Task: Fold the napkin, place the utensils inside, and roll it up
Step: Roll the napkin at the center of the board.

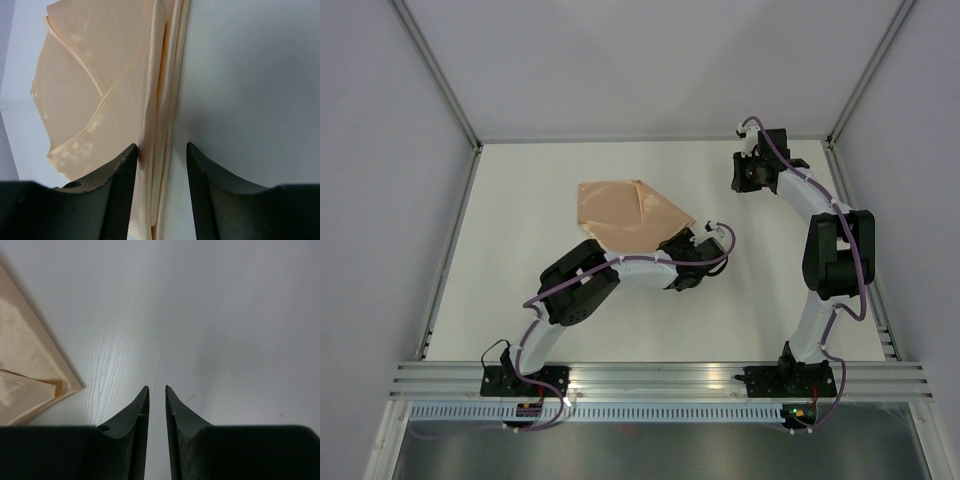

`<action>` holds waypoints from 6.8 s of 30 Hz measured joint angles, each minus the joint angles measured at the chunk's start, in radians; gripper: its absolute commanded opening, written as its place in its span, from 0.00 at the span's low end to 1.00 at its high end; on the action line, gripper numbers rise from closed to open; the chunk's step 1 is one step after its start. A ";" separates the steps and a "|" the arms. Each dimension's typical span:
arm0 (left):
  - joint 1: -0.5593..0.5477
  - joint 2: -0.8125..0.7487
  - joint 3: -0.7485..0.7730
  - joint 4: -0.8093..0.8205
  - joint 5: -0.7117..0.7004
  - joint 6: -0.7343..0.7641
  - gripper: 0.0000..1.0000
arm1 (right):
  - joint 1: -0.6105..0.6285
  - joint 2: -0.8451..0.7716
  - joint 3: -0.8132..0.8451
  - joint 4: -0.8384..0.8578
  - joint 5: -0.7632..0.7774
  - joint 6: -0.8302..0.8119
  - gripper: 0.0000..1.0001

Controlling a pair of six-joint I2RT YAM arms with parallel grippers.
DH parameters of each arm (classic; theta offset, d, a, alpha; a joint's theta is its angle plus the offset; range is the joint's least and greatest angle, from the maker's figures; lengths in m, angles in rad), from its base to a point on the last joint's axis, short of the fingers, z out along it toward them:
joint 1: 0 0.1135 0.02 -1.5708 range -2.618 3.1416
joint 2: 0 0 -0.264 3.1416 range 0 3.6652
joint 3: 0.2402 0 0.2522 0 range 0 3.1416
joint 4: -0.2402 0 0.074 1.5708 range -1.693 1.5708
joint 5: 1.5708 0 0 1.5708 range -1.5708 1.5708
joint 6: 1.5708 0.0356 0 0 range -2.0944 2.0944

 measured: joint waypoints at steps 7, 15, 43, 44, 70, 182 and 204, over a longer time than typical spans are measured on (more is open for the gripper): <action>0.000 0.018 0.012 0.018 -0.008 0.030 0.46 | -0.001 0.000 0.000 0.000 -0.003 0.000 0.24; 0.004 0.034 0.024 0.031 -0.010 0.047 0.43 | -0.006 0.000 0.000 0.002 -0.003 0.000 0.22; 0.053 0.040 0.025 0.065 0.039 0.051 0.26 | -0.006 0.002 -0.018 0.014 -0.007 -0.001 0.18; 0.054 0.040 0.025 0.066 0.045 0.053 0.25 | -0.006 0.002 -0.020 0.016 -0.007 -0.002 0.18; 0.106 -0.051 -0.064 0.106 0.301 0.083 0.02 | -0.006 -0.031 -0.090 0.024 -0.014 -0.058 0.15; 0.673 -0.860 -0.606 0.073 0.777 -0.394 0.64 | 0.884 -0.286 -0.906 0.772 0.129 -0.993 0.45; 0.676 -0.862 -0.616 0.084 0.822 -0.394 0.64 | 0.880 -0.188 -0.765 0.650 0.126 -1.006 0.02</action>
